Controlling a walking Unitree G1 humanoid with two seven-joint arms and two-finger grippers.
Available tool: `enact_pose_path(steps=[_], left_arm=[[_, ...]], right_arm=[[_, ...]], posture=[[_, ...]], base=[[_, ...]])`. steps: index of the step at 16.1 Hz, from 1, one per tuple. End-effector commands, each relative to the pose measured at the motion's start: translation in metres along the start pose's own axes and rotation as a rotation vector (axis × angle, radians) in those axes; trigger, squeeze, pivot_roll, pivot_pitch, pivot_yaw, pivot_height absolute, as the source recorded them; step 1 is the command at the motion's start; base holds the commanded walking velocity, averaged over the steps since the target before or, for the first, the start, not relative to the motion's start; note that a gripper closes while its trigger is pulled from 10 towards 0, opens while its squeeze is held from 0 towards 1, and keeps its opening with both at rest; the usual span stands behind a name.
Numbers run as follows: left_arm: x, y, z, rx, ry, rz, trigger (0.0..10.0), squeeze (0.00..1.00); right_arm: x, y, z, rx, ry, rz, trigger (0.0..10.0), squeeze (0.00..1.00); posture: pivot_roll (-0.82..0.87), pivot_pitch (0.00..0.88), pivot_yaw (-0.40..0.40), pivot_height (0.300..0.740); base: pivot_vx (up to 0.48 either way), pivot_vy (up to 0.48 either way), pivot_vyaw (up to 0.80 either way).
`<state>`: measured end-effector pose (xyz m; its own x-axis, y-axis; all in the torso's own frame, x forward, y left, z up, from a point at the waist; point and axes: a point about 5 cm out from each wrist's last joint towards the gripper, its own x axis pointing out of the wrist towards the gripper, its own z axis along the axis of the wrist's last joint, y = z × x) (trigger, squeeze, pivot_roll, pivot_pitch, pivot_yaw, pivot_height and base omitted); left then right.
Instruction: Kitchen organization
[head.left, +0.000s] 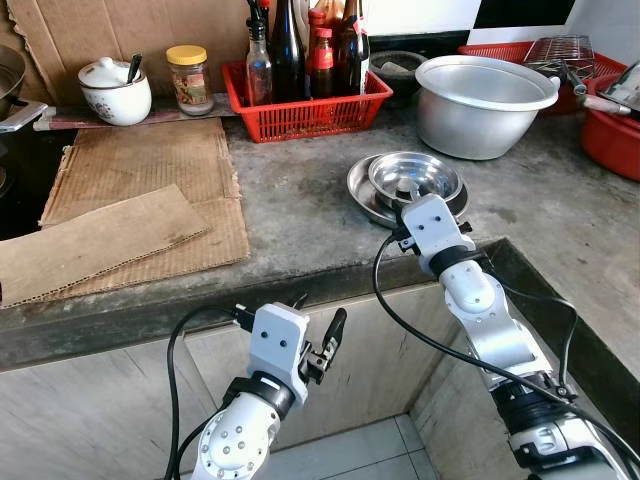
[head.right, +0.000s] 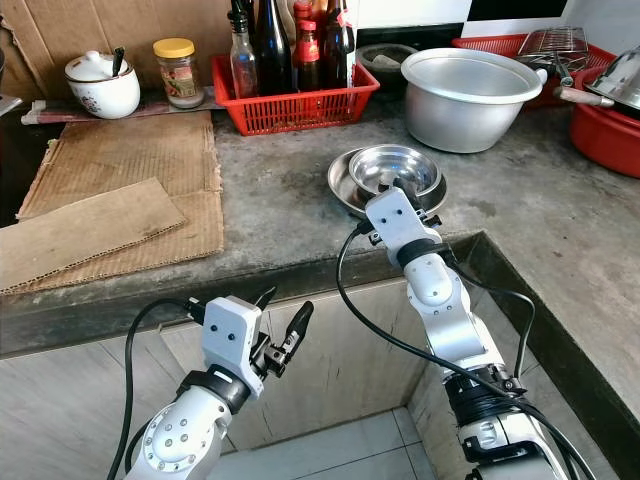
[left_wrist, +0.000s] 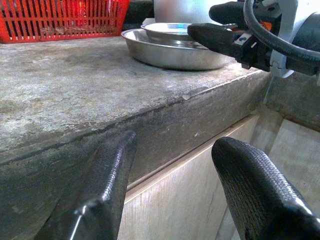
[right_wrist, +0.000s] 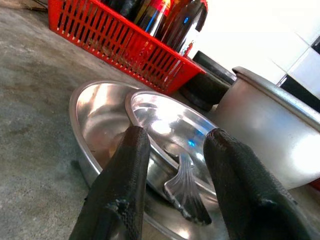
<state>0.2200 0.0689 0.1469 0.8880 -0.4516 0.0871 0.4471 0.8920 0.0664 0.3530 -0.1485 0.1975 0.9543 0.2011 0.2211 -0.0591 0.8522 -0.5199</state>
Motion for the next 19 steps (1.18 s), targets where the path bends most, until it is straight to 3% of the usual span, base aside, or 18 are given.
enact_pose_path(steps=[1, 5, 7, 14, 17, 19], left_arm=[[0.000, 0.000, 0.005, 0.008, -0.014, 0.009, 10.0, 0.00], [0.000, -0.001, 0.007, 0.005, -0.021, 0.010, 10.0, 0.00], [0.001, -0.001, 0.006, 0.007, -0.020, 0.011, 10.0, 0.00], [0.002, 0.000, 0.006, 0.010, -0.023, 0.010, 10.0, 0.00], [0.002, 0.000, 0.006, 0.015, -0.023, 0.007, 10.0, 0.00], [0.004, 0.001, 0.006, 0.018, -0.028, 0.006, 10.0, 0.00]], right_arm=[[0.001, -0.005, 0.000, -0.011, 0.002, -0.011, 10.0, 0.00], [0.001, -0.006, -0.002, -0.017, 0.012, -0.018, 10.0, 0.00], [0.002, -0.008, -0.003, -0.022, 0.016, -0.024, 0.0, 0.00], [0.005, -0.011, 0.003, -0.014, -0.009, -0.036, 0.0, 0.00], [0.004, -0.009, 0.009, 0.059, -0.018, -0.056, 0.0, 0.00], [0.002, -0.007, 0.022, 0.218, -0.039, -0.121, 0.0, 0.00]], posture=[[0.19, 0.122, -0.055, 0.740], [0.19, 0.123, -0.057, 0.740], [0.19, 0.120, -0.056, 0.740], [0.19, 0.113, -0.055, 0.740], [0.19, 0.099, -0.054, 0.740], [0.19, 0.088, -0.054, 0.740]], base=[[0.000, 0.000, 0.00], [0.000, 0.000, 0.00], [0.000, 0.000, 0.00], [0.000, 0.000, 0.00], [0.000, 0.000, 0.00], [0.000, 0.000, 0.00]])
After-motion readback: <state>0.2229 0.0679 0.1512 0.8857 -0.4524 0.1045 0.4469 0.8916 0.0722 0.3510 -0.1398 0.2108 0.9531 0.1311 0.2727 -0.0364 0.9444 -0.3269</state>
